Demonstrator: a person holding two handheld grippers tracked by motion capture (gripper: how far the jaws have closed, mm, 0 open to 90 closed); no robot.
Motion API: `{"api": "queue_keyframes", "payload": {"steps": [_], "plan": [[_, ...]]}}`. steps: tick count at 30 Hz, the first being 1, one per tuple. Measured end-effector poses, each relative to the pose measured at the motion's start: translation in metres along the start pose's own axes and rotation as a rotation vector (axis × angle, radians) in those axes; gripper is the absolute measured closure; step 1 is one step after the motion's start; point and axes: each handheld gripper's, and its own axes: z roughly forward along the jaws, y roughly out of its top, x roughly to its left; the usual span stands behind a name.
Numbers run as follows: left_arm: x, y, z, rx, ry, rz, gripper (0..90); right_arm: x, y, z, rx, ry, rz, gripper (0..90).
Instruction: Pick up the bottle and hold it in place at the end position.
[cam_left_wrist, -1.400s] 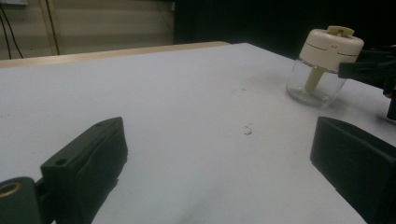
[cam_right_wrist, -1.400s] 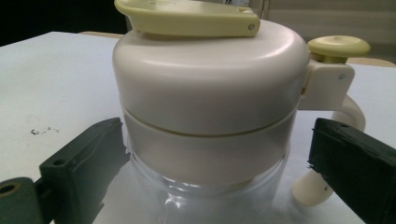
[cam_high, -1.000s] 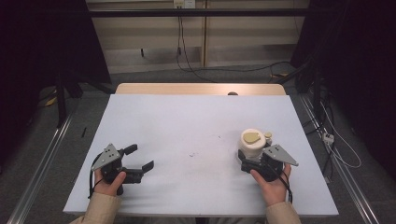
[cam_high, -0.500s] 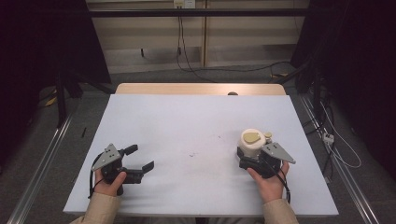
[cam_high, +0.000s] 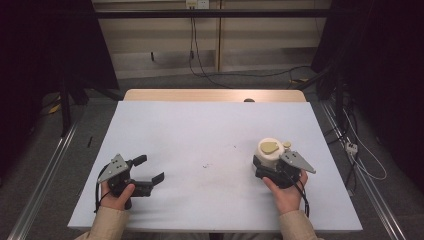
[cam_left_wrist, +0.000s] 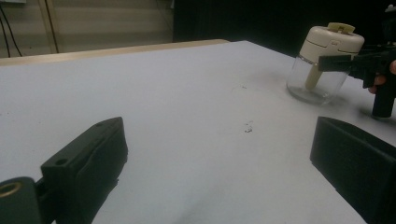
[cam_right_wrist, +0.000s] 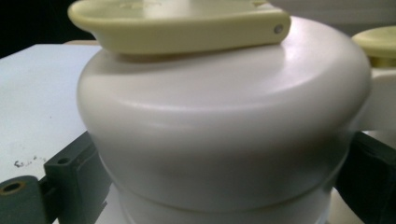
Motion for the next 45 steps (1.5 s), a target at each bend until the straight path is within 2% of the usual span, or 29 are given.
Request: {"api": "queue_keyframes", "payload": {"steps": [7, 14, 29, 35, 39, 41, 45], "plan": [[0.000, 0.000, 0.000, 0.000, 0.001, 0.000, 3.7, -0.001, -0.001, 0.004, 0.000, 0.011, 0.032, 2.8], [0.000, 0.000, 0.000, 0.001, -0.001, 0.002, 3.7, 0.002, -0.002, 0.008, -0.010, -0.016, 0.024, 4.1], [0.000, 0.000, 0.000, 0.002, 0.001, 0.002, 3.8, 0.002, -0.001, 0.008, -0.020, -0.012, 0.010, 5.7], [0.001, 0.000, 0.000, 0.003, 0.000, 0.004, 3.9, 0.004, -0.002, 0.008, -0.030, -0.029, 0.011, 5.9], [0.002, 0.001, -0.001, -0.007, 0.005, -0.004, 3.9, 0.008, -0.001, 0.009, -0.042, -0.047, -0.014, 6.1], [0.002, 0.001, -0.002, -0.008, 0.005, -0.004, 3.9, 0.009, -0.001, 0.009, -0.045, -0.046, -0.030, 6.1], [0.001, 0.001, -0.002, -0.008, 0.001, -0.002, 3.9, 0.012, -0.001, 0.010, -0.045, -0.028, -0.027, 6.3]]}}
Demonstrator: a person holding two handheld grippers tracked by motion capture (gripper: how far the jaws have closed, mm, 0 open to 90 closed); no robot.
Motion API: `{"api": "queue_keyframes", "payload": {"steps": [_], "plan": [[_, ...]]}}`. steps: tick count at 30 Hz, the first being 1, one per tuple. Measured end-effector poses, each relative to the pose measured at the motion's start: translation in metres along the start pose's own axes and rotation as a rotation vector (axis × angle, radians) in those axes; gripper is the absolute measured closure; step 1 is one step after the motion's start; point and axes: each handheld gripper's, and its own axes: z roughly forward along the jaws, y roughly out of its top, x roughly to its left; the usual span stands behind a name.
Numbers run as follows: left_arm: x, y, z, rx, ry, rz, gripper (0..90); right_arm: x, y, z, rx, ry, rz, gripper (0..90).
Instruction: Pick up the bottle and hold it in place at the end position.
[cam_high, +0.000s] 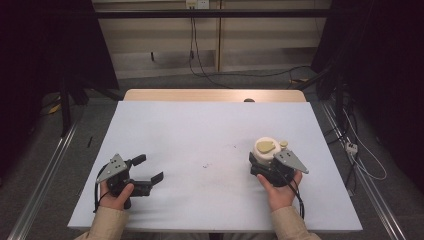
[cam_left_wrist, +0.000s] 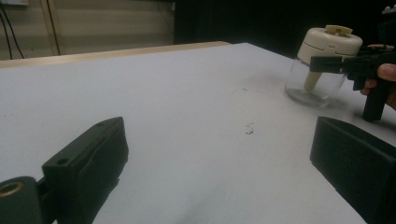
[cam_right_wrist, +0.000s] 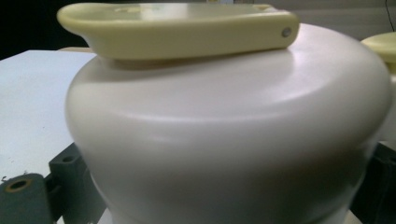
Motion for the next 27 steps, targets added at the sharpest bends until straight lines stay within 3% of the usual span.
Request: {"api": "queue_keyframes", "payload": {"steps": [6, 11, 27], "plan": [[0.000, 0.000, -0.001, 0.000, 0.003, 0.005, 3.9, 0.005, 0.003, 0.002, -0.018, 0.019, -0.015, 6.4], [0.000, 0.000, -0.001, -0.003, 0.002, 0.007, 3.8, 0.009, 0.005, 0.006, -0.003, 0.037, -0.021, 6.4], [-0.001, 0.001, -0.002, -0.016, -0.001, 0.009, 3.8, 0.021, 0.016, 0.021, -0.001, 0.085, -0.010, 6.6]]}}
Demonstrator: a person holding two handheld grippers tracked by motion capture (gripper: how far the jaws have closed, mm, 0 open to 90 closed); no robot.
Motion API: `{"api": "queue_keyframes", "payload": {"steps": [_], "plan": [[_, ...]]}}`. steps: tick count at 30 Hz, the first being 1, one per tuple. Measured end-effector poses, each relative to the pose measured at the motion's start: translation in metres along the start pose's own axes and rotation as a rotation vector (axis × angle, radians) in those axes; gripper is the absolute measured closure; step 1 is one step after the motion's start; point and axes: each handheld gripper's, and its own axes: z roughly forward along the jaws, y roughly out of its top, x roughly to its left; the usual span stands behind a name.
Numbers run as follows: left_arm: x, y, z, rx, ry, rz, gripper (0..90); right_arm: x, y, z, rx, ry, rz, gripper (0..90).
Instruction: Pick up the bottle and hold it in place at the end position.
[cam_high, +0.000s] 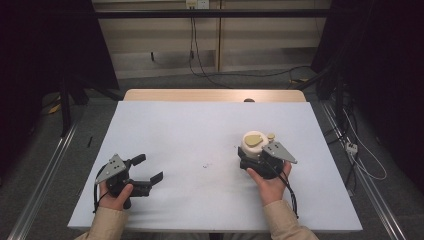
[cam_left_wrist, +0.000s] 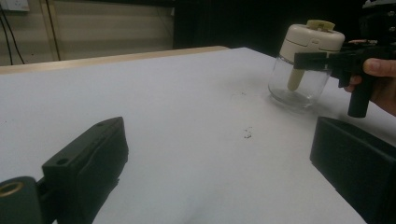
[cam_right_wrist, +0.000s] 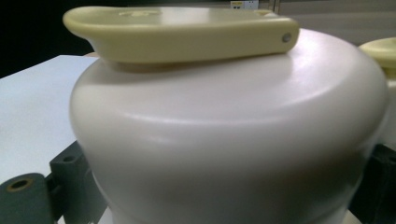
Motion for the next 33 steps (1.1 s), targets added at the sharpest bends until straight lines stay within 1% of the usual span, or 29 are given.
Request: {"api": "queue_keyframes", "payload": {"steps": [7, 12, 18, 22, 28, 33], "plan": [[0.000, 0.000, 0.000, -0.004, 0.002, -0.006, 3.8, 0.004, 0.003, 0.008, 0.011, 0.011, -0.004, 6.7], [0.000, 0.000, 0.000, -0.002, 0.000, -0.003, 3.8, 0.007, 0.004, 0.012, 0.022, 0.021, -0.010, 6.8], [0.000, 0.000, 0.000, -0.004, 0.002, -0.009, 3.8, 0.013, 0.007, 0.019, 0.028, 0.036, 0.007, 6.9], [0.000, 0.000, 0.000, -0.009, 0.000, -0.012, 3.8, 0.015, 0.009, 0.023, 0.032, 0.037, 0.004, 6.9], [0.000, 0.000, 0.000, -0.009, -0.003, -0.019, 3.8, 0.020, 0.010, 0.030, 0.039, 0.051, -0.002, 6.9], [0.000, 0.000, 0.000, -0.011, -0.005, -0.017, 3.8, 0.023, 0.013, 0.035, 0.042, 0.054, -0.004, 6.9]]}}
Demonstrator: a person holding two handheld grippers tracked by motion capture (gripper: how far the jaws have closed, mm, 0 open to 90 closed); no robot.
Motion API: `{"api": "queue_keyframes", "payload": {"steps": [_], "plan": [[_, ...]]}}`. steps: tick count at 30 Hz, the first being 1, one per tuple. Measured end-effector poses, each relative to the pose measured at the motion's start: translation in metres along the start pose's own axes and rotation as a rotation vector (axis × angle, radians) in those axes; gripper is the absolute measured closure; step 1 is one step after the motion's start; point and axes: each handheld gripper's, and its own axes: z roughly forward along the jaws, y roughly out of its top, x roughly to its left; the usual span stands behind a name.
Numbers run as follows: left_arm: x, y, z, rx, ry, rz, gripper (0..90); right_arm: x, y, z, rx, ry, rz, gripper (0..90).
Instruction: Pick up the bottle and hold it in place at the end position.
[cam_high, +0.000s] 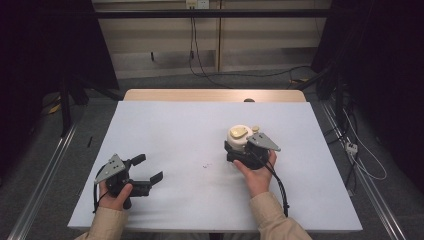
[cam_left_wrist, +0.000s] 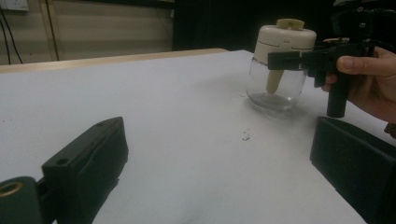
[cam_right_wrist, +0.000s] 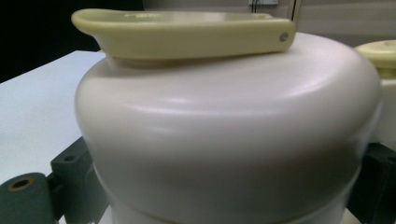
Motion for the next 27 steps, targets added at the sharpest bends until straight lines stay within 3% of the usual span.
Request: {"api": "queue_keyframes", "payload": {"steps": [27], "plan": [[0.000, -0.001, 0.000, 0.001, -0.005, -0.005, 3.8, 0.008, 0.012, 0.025, -0.001, 0.028, 0.003, 7.0]]}}
